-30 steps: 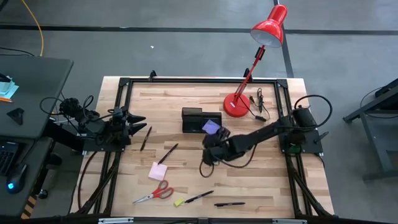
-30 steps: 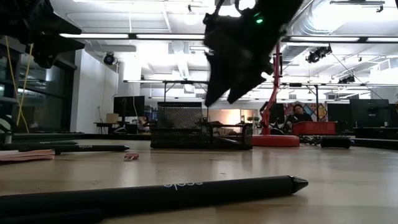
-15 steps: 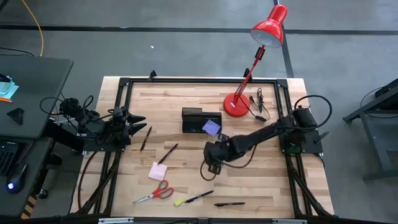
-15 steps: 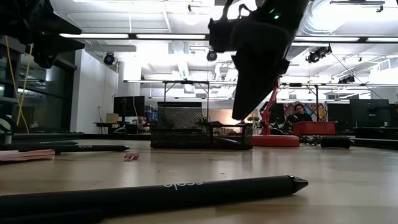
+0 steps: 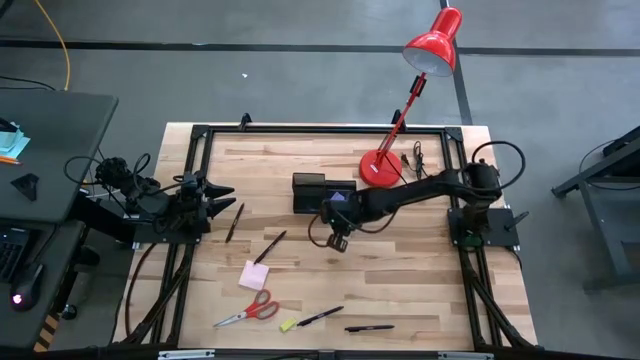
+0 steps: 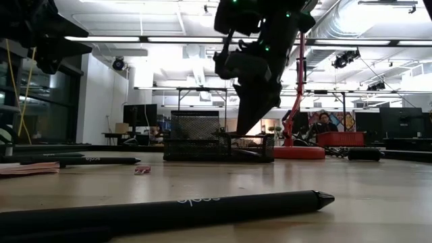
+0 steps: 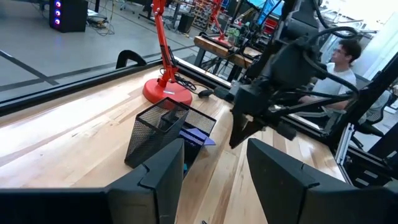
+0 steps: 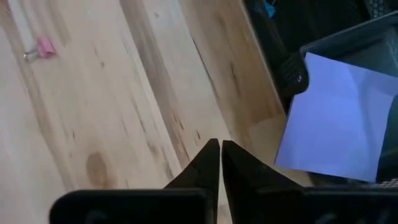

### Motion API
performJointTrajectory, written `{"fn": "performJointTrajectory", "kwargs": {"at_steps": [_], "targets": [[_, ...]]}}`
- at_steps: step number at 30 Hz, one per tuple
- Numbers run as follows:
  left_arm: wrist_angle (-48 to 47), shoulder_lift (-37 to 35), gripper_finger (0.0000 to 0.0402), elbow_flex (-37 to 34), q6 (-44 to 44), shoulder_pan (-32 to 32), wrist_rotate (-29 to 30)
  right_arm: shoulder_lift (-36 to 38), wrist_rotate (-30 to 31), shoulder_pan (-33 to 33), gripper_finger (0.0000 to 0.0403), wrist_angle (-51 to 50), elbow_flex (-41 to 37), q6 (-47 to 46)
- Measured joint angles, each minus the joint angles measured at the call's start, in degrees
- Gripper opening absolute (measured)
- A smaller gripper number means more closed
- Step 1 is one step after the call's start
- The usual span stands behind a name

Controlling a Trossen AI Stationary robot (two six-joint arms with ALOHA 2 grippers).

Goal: Pick and place office supplies into organizer
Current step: Put the purple sticky notes into the black desk organizer

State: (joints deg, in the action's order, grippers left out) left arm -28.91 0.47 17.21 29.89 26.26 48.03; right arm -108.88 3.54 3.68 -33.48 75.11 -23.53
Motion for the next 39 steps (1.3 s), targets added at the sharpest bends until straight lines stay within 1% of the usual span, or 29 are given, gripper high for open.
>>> {"fn": "performJointTrajectory", "kwargs": {"at_steps": [3,12,18,29,39], "targets": [[0.0,0.0,0.0168,0.0,0.0,0.0,0.0,-1.3,-0.9,-0.5,0.0003,-0.1,0.0,0.5],[0.0,0.0,0.0168,0.0,0.0,0.0,-0.1,-3.9,-0.6,-0.7,0.0004,0.3,-0.1,1.6],[0.0,0.0,0.0168,0.0,0.0,0.0,-0.2,-3.9,-0.3,-1.8,0.0002,-1.3,-0.1,1.6],[0.0,0.0,0.0168,0.0,0.0,0.0,-0.5,-3.9,0.7,-5.7,0.0,-3.1,-0.1,2.2],[0.0,0.0,0.0168,0.0,0.0,0.0,-0.5,-3.9,5.4,-5.9,0.0,-5.1,-0.1,2.9]]}}
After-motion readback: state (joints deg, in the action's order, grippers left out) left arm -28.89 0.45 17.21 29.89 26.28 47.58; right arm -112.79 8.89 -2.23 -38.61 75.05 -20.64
